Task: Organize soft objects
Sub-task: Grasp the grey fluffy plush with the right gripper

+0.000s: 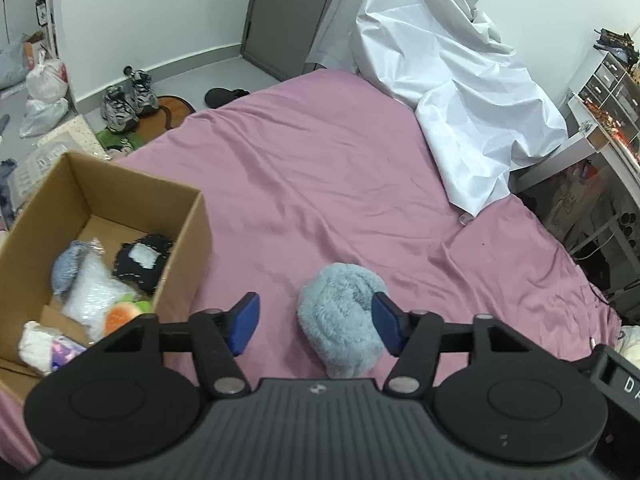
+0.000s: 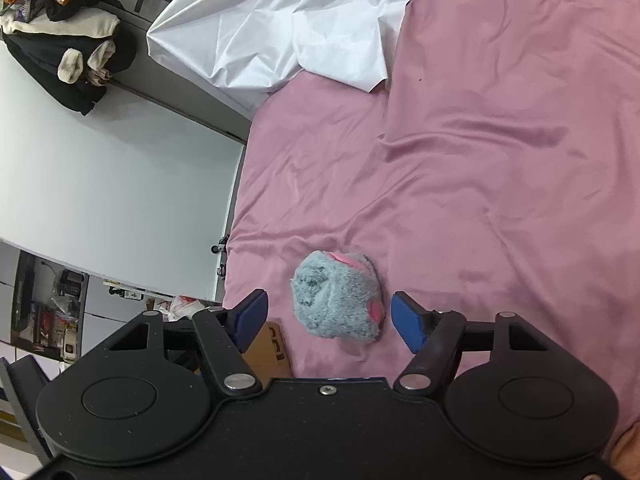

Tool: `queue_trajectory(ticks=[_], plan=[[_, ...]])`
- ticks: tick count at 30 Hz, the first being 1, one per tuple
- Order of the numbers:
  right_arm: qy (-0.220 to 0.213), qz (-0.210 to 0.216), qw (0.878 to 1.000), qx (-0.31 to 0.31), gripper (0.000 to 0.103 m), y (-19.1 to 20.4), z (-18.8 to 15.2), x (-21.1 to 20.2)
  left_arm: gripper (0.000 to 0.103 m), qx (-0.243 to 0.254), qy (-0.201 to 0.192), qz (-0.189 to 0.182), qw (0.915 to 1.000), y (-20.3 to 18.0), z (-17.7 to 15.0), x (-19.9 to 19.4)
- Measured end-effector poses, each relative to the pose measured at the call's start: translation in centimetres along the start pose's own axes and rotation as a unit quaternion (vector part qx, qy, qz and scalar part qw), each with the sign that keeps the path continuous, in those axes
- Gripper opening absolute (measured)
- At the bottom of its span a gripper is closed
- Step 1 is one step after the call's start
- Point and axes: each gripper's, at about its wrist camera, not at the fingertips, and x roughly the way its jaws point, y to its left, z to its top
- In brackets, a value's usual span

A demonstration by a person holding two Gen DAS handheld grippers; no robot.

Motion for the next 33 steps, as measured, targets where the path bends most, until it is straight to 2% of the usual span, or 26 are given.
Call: queue_trajectory(ticks=[6,13,22,26,33], plan=[[0.003,-0.01,1.0,0.026,0.067,-0.7,0.1,0.8,0.05,0.015,0.008,-0.001,0.9999,0.0,0.5,1.7],[0.013,0.005,0.998,0.058,0.06,-0.9,0.7,2.9,0.041,-0.014,0.029,-0.02,0.9993,0.4,1.0,3.5],[0.031,-0.008,0.997,0.068,0.052,-1.0,0.7,5.5,0.029,-0.044,0.061,-0.026,0.9968,1.1,0.7,6.5],[0.029,-0.024,0.997,0.073,0.049,-1.5,0.8,6.7,0.029,-0.057,0.067,-0.028,0.9957,1.4,0.5,7.4],[0.042,-0.027,0.996,0.078,0.048,-1.8,0.5,8.4,0.027,-0.093,0.069,-0.028,0.9928,2.1,0.2,8.2]])
